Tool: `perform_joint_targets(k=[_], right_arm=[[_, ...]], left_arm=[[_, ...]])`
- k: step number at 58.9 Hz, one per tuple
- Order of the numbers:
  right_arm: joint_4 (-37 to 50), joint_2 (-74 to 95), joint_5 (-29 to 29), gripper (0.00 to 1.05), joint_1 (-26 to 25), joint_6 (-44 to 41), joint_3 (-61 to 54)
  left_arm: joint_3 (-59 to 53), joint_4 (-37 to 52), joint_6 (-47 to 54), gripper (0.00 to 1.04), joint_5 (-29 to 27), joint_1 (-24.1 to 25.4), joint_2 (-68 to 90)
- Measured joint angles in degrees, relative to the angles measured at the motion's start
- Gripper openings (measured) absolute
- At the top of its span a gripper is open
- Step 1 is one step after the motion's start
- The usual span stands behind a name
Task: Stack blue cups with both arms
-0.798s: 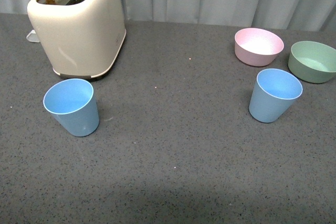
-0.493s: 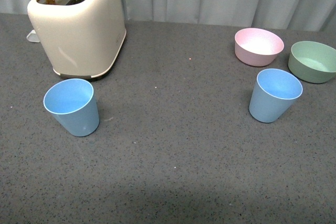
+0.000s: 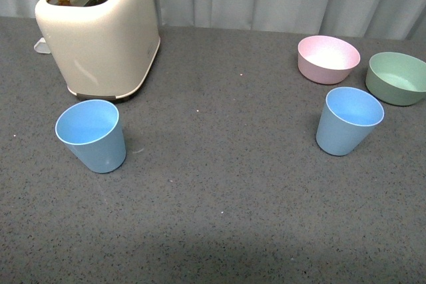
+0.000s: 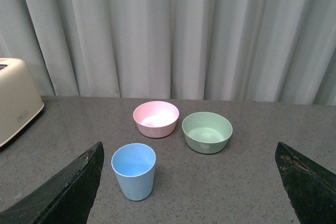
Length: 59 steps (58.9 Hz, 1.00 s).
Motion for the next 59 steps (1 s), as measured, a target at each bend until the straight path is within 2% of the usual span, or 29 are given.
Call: perform_joint_targets(k=[21, 25, 27, 45, 51, 59], right_arm=[[0.0, 0.0, 0.0, 0.95, 0.0, 0.0, 0.0], [0.0, 0.0, 0.0, 0.95, 0.0, 0.0, 0.0], [0.0, 0.0, 0.0, 0.95, 0.0, 0.0, 0.0], [0.0, 0.0, 0.0, 0.95, 0.0, 0.0, 0.0], [0.0, 0.0, 0.0, 0.95, 0.0, 0.0, 0.0], [0.0, 0.0, 0.0, 0.95, 0.0, 0.0, 0.0]], left_arm=[[0.0, -0.1, 0.0, 0.98, -0.4, 0.0, 0.1], [2.9, -7.3, -4.8, 0.98, -12.7, -3.2, 7.4], [3.0, -6.5, -5.3, 0.98, -13.5, -3.3, 10.4], [12.8, 17.2, -8.9, 0.98, -7.6, -1.9, 49.7], [18.2, 18.2, -10.3, 0.98, -5.8, -1.8, 62.8], [26.6, 13.6, -12.1, 0.98, -1.8, -1.6, 77.5]])
